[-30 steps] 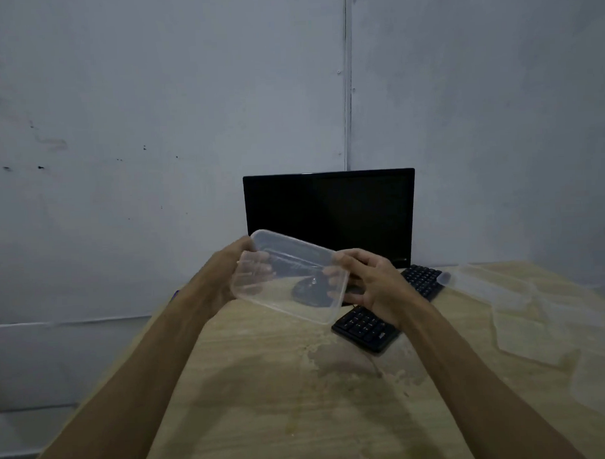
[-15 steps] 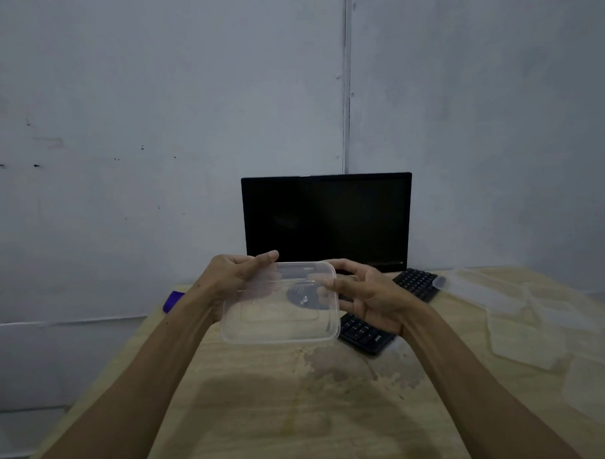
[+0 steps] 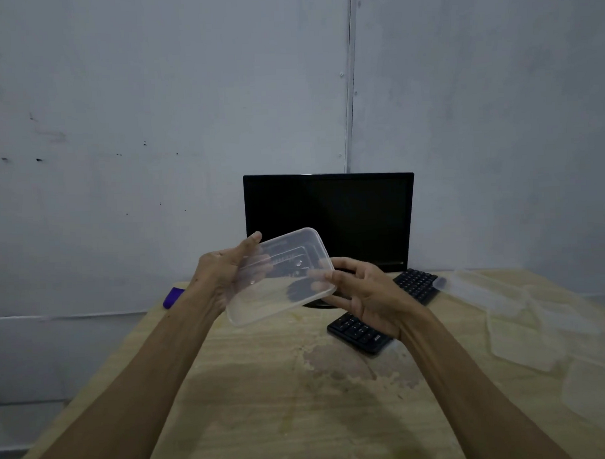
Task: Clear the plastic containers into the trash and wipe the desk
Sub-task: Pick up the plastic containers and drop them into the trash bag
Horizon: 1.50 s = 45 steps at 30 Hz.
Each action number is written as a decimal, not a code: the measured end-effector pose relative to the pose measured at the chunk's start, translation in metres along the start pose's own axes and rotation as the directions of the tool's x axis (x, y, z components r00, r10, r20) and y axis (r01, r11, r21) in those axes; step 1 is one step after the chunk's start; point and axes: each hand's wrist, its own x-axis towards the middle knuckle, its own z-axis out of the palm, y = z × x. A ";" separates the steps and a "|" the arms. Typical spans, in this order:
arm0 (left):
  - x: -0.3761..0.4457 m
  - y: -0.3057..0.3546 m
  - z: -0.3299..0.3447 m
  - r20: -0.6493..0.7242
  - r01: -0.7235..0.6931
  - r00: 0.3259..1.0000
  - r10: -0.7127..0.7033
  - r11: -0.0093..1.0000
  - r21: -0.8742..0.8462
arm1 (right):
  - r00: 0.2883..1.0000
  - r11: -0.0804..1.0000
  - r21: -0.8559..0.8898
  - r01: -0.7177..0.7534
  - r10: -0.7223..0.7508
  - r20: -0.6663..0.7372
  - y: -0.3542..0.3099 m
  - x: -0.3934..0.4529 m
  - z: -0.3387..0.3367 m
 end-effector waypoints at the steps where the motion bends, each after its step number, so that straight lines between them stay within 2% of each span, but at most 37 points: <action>1: 0.000 0.000 -0.001 -0.015 -0.004 1.000 0.004 1.000 0.000 | 1.000 1.000 0.007 0.014 -0.014 -0.001 0.004 0.000 0.002; 3: -0.003 -0.003 -0.001 -0.045 -0.012 0.999 0.012 1.000 -0.013 | 0.999 0.999 0.018 0.044 -0.044 -0.022 0.009 0.000 0.004; 7: -0.007 -0.007 0.001 -0.111 -0.020 0.994 0.012 0.997 -0.079 | 0.975 0.984 0.055 0.172 -0.163 -0.150 0.008 0.003 0.009; 11: -0.010 -0.010 0.009 -0.204 -0.007 0.979 -0.026 0.988 -0.155 | 0.924 0.956 0.004 0.294 -0.283 -0.256 0.013 0.007 0.023; 14: -0.014 -0.018 0.015 -0.254 0.004 0.965 -0.060 0.976 -0.216 | 0.895 0.945 -0.042 0.325 -0.321 -0.309 0.021 0.012 0.029; 19: -0.022 -0.024 0.029 -0.375 -0.007 0.922 -0.099 0.962 -0.271 | 0.900 0.953 -0.093 0.289 -0.303 -0.312 0.038 0.017 0.035; 22: -0.023 -0.027 0.032 -0.419 -0.001 0.901 -0.109 0.968 -0.252 | 0.944 0.978 -0.057 0.201 -0.208 -0.254 0.052 0.012 0.048; 26: -0.029 -0.032 0.031 -0.446 0.016 0.886 -0.127 0.969 -0.245 | 0.974 0.991 -0.090 0.101 -0.117 -0.194 0.063 0.008 0.058; 30: -0.037 -0.031 0.033 -0.427 0.020 0.894 -0.138 0.963 -0.269 | 0.994 0.995 -0.097 0.029 -0.039 -0.101 0.058 0.007 0.059; 33: -0.038 -0.023 0.045 -0.421 0.019 0.889 -0.179 0.934 -0.357 | 0.999 0.976 -0.216 0.000 -0.011 -0.049 0.071 0.005 0.071; 36: -0.040 -0.010 0.058 -0.412 -0.054 0.909 -0.071 0.957 -0.284 | 0.997 0.987 -0.157 0.029 -0.040 -0.065 0.072 0.004 0.069; 39: -0.041 -0.002 0.055 -0.392 -0.147 0.920 0.027 0.949 -0.280 | 0.993 0.994 -0.071 0.082 -0.088 -0.075 0.048 0.003 0.055; 43: -0.039 -0.016 0.047 -0.315 -0.196 0.934 0.167 0.978 -0.065 | 0.991 0.994 -0.059 0.096 -0.101 -0.085 0.022 0.004 0.046; 45: -0.038 -0.023 0.045 -0.211 -0.203 0.956 0.202 0.979 0.018 | 0.986 0.981 -0.141 0.130 -0.144 -0.088 0.016 0.005 0.045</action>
